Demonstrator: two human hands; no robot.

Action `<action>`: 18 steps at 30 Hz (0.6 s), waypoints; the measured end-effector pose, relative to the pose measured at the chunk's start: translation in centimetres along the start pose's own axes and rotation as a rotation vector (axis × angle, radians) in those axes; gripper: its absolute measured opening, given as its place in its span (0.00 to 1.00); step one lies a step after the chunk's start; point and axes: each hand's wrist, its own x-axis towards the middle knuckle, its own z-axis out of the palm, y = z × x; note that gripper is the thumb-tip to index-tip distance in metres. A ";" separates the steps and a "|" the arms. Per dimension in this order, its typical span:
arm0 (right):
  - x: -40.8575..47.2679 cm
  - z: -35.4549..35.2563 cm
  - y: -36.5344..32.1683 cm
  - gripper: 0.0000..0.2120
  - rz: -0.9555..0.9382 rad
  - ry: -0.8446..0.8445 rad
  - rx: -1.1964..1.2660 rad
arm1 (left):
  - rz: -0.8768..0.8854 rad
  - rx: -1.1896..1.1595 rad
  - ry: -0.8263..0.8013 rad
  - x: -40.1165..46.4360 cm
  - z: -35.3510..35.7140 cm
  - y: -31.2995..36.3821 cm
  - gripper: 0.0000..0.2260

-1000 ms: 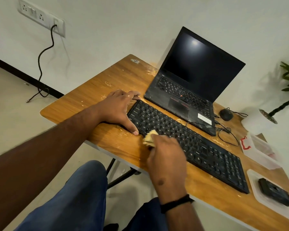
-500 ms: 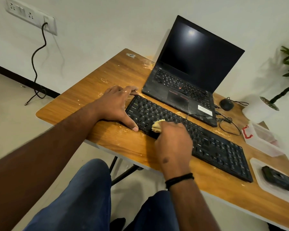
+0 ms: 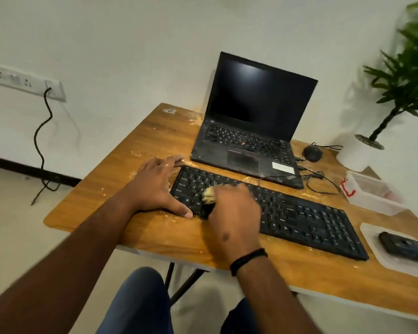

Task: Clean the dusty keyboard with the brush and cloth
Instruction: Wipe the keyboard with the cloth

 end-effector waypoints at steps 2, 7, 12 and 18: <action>-0.9 0.0 -1.0 0.11 -0.123 -0.007 0.027 | -0.010 -0.002 0.000 -0.1 0.0 0.1 0.67; 0.9 -0.8 3.3 0.12 0.015 0.098 0.115 | 0.033 -0.029 0.065 -1.2 0.1 1.6 0.66; 1.3 -0.4 3.5 0.09 0.048 0.059 0.044 | 0.147 0.062 0.225 -1.6 3.0 6.4 0.61; 0.2 -0.7 3.5 0.11 -0.139 0.078 0.119 | 0.166 0.086 0.260 -1.8 3.8 6.7 0.57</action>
